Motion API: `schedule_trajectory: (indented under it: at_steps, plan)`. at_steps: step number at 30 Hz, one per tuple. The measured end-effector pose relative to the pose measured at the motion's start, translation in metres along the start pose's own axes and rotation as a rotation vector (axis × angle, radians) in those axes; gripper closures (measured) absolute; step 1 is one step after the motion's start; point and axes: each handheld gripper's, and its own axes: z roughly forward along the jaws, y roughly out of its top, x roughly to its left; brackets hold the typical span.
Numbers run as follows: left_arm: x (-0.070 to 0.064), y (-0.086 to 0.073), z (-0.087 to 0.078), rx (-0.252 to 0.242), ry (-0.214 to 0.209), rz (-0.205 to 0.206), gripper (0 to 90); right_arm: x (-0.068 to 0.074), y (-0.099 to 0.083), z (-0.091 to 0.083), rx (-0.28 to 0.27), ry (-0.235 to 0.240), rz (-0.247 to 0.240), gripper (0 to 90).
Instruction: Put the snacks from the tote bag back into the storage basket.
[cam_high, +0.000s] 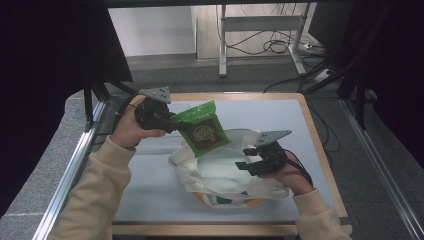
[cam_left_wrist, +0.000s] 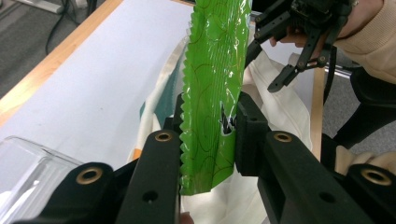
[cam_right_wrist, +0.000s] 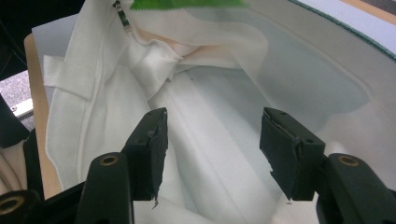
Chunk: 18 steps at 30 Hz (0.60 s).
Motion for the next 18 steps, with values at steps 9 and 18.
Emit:
schedule_trajectory:
  at_steps: [9, 18]
  plan:
    - [0.006, 0.004, -0.01, -0.01, 0.022, -0.001, 74.9, 0.001, 0.001, 0.002, 0.004, 0.003, -0.003, 39.8]
    - [0.007, 0.007, -0.019, -0.024, 0.03, -0.005, 74.9, 0.002, 0.001, 0.003, 0.005, 0.0, -0.001, 38.3]
